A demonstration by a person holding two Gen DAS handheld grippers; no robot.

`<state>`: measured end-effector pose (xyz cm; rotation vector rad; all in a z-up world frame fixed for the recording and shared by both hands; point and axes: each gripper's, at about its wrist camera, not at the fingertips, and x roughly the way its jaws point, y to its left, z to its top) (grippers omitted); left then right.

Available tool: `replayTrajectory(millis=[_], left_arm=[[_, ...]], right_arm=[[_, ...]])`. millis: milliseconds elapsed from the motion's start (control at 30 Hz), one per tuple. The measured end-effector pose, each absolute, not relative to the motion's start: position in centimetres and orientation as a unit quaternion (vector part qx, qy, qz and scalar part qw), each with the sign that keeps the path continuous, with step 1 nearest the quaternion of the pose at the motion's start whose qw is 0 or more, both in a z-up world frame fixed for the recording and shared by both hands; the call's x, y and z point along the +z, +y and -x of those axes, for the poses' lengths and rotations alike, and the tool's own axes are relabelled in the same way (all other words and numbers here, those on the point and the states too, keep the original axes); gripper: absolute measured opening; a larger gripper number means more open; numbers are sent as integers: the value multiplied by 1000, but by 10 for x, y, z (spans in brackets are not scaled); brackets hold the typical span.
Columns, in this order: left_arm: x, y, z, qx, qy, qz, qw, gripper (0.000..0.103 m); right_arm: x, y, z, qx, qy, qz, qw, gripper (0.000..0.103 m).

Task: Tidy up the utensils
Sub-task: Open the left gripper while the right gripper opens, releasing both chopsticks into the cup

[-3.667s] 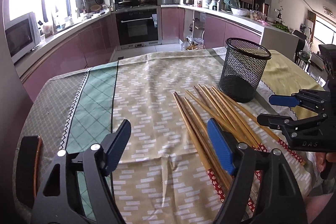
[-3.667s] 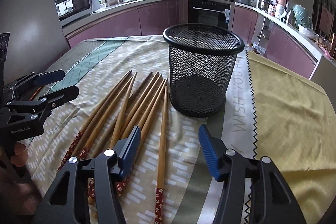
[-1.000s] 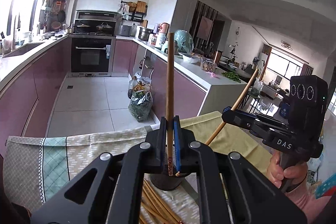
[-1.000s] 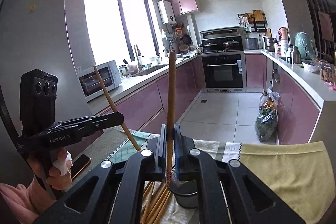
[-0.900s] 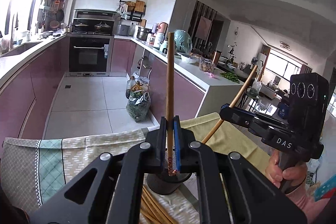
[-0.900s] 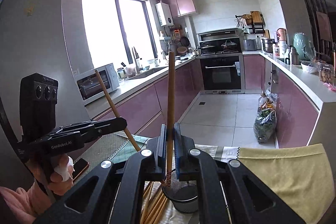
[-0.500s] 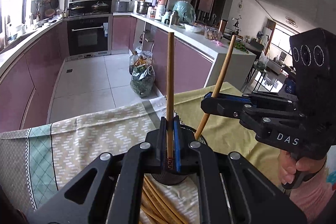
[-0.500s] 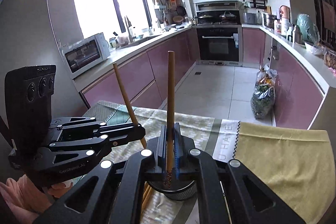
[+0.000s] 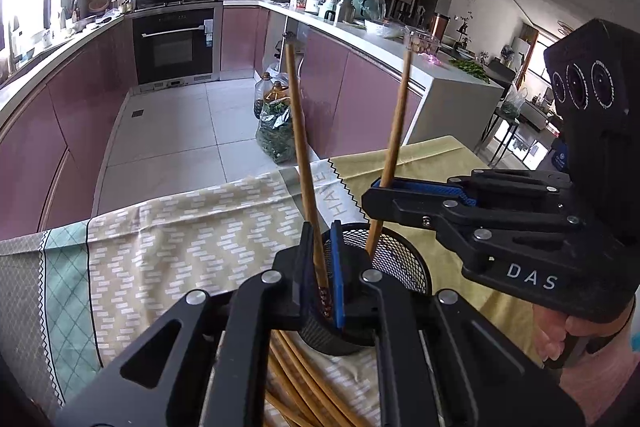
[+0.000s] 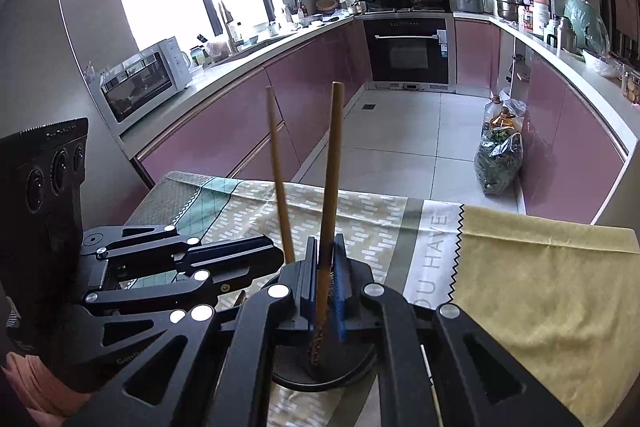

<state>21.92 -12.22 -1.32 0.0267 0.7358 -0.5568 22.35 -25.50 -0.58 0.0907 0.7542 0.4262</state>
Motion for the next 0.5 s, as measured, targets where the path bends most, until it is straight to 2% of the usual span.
replayTrajectory(millis=[67, 100, 200, 400, 500], left_arm=[[-12, -122, -217, -265, 351, -13, 898, 16], [-11, -121, -215, -263, 349, -13, 899, 25], [-8, -111, -208, -251, 333, -10, 909, 33], [0, -83, -185, -219, 301, -9, 928, 47], [-2, -68, -170, -204, 294, -16, 934, 50]], right_arm=[[-7, -255, -225, 201, 362, -50, 909, 11], [-8, -256, -224, 201, 360, -52, 910, 16], [-6, -259, -221, 192, 349, -59, 915, 28], [4, -265, -199, 192, 318, -66, 926, 29], [11, -261, -174, 216, 300, -54, 927, 32]])
